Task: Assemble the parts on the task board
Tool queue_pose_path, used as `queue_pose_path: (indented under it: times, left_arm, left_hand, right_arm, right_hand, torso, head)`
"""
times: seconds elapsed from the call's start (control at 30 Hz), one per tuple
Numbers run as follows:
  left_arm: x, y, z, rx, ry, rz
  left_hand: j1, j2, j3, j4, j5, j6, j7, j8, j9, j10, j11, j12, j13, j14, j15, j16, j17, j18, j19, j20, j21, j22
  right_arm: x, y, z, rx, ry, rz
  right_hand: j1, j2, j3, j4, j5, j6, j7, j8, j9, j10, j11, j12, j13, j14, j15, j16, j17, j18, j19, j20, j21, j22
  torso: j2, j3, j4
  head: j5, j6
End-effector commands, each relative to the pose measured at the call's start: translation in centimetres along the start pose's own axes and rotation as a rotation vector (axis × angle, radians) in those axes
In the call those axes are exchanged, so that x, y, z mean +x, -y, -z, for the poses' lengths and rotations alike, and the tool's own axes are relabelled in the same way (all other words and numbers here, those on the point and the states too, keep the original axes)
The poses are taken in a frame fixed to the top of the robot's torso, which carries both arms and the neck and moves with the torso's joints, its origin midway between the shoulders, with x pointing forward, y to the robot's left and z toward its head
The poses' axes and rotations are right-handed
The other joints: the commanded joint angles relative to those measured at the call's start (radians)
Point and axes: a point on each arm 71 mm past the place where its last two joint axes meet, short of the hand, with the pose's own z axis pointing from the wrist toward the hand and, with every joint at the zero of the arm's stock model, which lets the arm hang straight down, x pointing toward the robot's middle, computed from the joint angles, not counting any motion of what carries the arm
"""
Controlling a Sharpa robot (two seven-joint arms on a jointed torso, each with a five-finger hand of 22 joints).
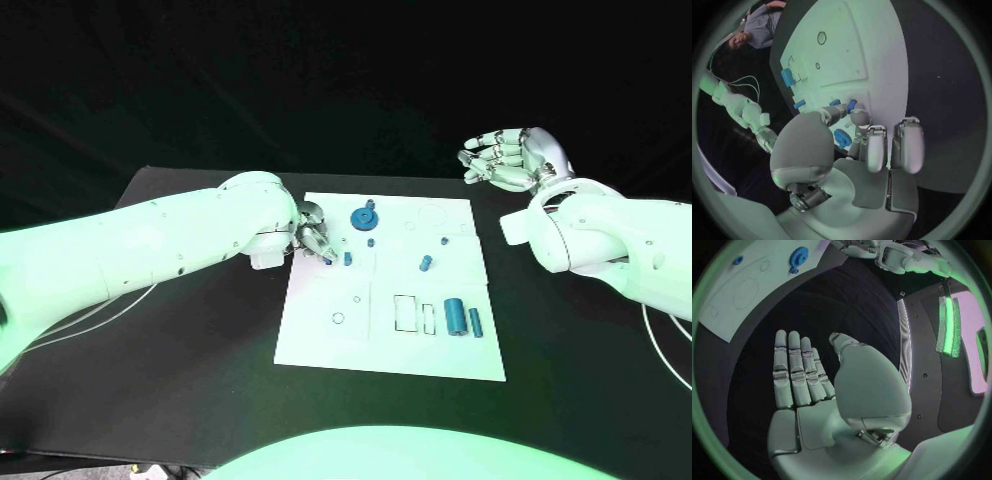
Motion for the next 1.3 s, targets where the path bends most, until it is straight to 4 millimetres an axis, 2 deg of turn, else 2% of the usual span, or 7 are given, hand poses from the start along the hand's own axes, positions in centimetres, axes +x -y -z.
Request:
queue_pose_path:
  times: [0.03,0.1,0.23,0.43,0.57,0.77,1.3]
  left_arm:
    - [0.36,0.15,-0.12,0.001,-0.027,-0.013]
    - [0.34,0.13,-0.14,0.001,-0.026,-0.012]
    - [0.27,0.08,-0.18,-0.001,-0.023,-0.009]
    - [0.2,-0.01,-0.23,-0.005,-0.02,-0.007]
    - [0.16,-0.1,-0.27,-0.007,-0.021,-0.007]
    - [0.08,-0.23,-0.33,-0.012,-0.02,-0.006]
    - [-0.07,-0.59,-0.3,-0.017,-0.01,0.0]
  left_hand:
    - [-0.01,0.002,0.105,-0.11,-0.005,0.021,-0.023,0.005,0.0,0.001,-0.002,-0.003,-0.001,0.105,-0.009,0.004,0.259,-0.017,0.002,0.0,0.001,0.11]
    - [-0.017,0.002,0.096,-0.103,-0.007,0.022,-0.024,0.006,0.0,0.001,-0.003,-0.003,-0.001,0.105,-0.009,0.005,0.259,-0.017,0.002,0.0,0.001,0.109]
    - [-0.044,0.0,0.036,-0.068,-0.01,0.025,-0.028,0.007,-0.004,-0.002,-0.005,-0.003,-0.004,0.104,-0.011,0.003,0.257,-0.017,0.002,-0.001,0.0,0.109]
    - [-0.075,-0.022,-0.082,-0.002,-0.008,0.032,-0.03,0.005,-0.013,-0.008,-0.007,-0.002,-0.006,0.103,-0.013,0.001,0.252,-0.017,0.002,-0.004,-0.003,0.108]
    - [-0.081,-0.029,-0.132,0.03,-0.007,0.035,-0.029,0.003,-0.017,-0.01,-0.007,-0.001,-0.006,0.103,-0.014,0.001,0.252,-0.017,0.002,-0.005,-0.004,0.109]
    - [-0.082,-0.03,-0.153,0.045,-0.006,0.036,-0.029,0.003,-0.019,-0.01,-0.007,0.0,-0.006,0.103,-0.014,0.001,0.253,-0.017,0.002,-0.005,-0.004,0.109]
    - [-0.081,-0.041,-0.207,0.084,-0.005,0.038,-0.029,0.002,-0.022,-0.01,-0.006,0.002,-0.003,0.103,-0.014,0.001,0.253,-0.017,0.003,-0.005,-0.004,0.11]
  right_arm:
    - [0.12,-0.15,0.05,-0.016,-0.012,-0.001]
    - [0.11,-0.14,0.06,-0.016,-0.012,-0.001]
    - [0.11,-0.15,0.08,-0.016,-0.012,-0.001]
    - [0.09,-0.15,0.09,-0.016,-0.012,-0.001]
    - [0.08,-0.17,0.11,-0.017,-0.01,-0.001]
    - [0.07,-0.2,0.14,-0.019,-0.007,-0.001]
    - [-0.02,-0.14,0.16,-0.017,-0.007,0.0]
  right_hand:
    - [-0.004,-0.006,0.008,0.001,0.005,0.007,0.016,0.004,-0.002,0.003,0.002,-0.007,-0.001,0.001,0.003,-0.004,-0.002,0.005,0.001,0.003,-0.006,-0.001]
    - [-0.004,-0.006,0.008,0.001,0.005,0.007,0.016,0.004,-0.002,0.003,0.002,-0.007,-0.001,0.001,0.003,-0.004,-0.002,0.005,0.001,0.003,-0.006,-0.001]
    - [-0.004,-0.006,0.008,0.0,0.005,0.007,0.017,0.004,-0.002,0.003,0.002,-0.007,-0.002,0.001,0.004,-0.005,-0.002,0.005,0.001,0.003,-0.006,-0.003]
    - [-0.005,-0.007,0.008,0.001,0.005,0.007,0.017,0.004,-0.002,0.003,0.003,-0.008,-0.004,0.0,0.004,-0.006,-0.003,0.005,0.0,0.003,-0.006,-0.004]
    - [-0.007,-0.007,0.008,0.001,0.005,0.006,0.017,0.003,-0.003,0.002,0.003,-0.008,-0.006,0.0,0.004,-0.007,-0.004,0.005,0.0,0.003,-0.006,-0.006]
    - [-0.01,-0.01,0.011,-0.002,0.005,0.003,0.021,0.002,-0.007,0.0,0.007,-0.012,-0.024,-0.016,0.011,-0.028,-0.015,0.004,-0.016,0.009,-0.009,-0.031]
    - [-0.012,-0.011,0.012,-0.003,0.004,0.001,0.022,0.001,-0.008,-0.003,0.009,-0.014,-0.032,-0.02,0.013,-0.035,-0.02,0.005,-0.022,0.012,-0.009,-0.041]
  torso:
    - [-0.001,-0.0005,0.0004]
    - [-0.001,-0.0004,0.0009]
    - [-0.001,-0.0007,0.0008]
    - [-0.001,-0.0007,0.0007]
    - [-0.002,-0.001,0.0006]
    - [-0.002,-0.0005,0.0011]
    - [-0.001,-0.0009,0.0009]
  head:
    - [-0.001,0.001]
    - [-0.001,0.001]
    - [-0.002,0.003]
    - [-0.003,0.004]
    - [-0.003,0.004]
    - [-0.005,0.006]
    - [-0.004,0.008]
